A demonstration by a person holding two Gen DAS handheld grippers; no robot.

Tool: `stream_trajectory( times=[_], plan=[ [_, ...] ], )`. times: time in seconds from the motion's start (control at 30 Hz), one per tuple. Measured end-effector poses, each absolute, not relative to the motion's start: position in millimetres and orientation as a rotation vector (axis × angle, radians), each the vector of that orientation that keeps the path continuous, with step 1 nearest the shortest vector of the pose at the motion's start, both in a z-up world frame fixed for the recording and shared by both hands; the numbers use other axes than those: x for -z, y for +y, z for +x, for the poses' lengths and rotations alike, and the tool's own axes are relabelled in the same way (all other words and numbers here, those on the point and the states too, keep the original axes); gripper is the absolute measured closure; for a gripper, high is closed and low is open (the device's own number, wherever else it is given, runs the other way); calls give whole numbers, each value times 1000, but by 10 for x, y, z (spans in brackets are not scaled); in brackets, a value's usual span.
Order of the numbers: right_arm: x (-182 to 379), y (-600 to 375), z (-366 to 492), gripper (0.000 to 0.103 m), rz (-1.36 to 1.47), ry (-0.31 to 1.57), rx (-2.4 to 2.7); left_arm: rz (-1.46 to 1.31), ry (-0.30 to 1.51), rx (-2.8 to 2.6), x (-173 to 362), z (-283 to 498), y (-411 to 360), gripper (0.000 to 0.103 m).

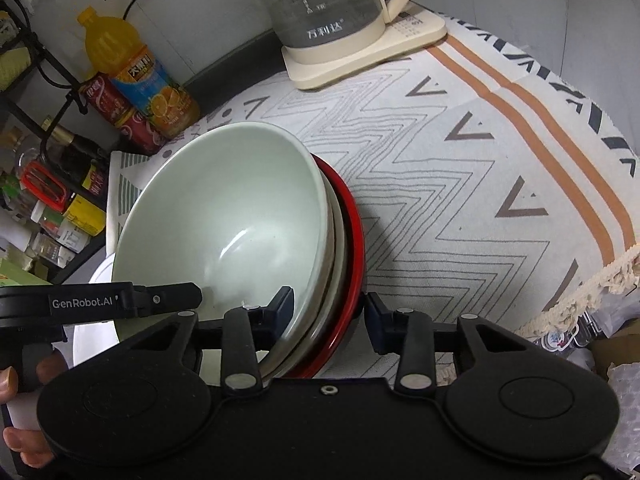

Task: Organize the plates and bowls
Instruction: 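Lift the nested red and green bowls with both grippers over the plates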

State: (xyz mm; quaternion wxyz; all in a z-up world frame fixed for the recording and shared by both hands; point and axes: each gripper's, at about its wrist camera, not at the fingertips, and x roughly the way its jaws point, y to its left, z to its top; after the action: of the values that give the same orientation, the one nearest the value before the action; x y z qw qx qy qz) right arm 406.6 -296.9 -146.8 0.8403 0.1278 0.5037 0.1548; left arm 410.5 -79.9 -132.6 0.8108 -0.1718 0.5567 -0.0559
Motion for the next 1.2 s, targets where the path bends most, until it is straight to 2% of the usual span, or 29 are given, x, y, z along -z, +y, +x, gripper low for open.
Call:
stream_trajectory(
  times=[0.6, 1.2],
  plan=[
    [1071, -2816, 3952, 65, 261, 985, -379, -368, 1085, 94, 894, 3875, -639, 74],
    [877, -2304, 3900, 65, 211, 962, -508, -412, 1019, -24, 685, 3553, -156, 74]
  ],
)
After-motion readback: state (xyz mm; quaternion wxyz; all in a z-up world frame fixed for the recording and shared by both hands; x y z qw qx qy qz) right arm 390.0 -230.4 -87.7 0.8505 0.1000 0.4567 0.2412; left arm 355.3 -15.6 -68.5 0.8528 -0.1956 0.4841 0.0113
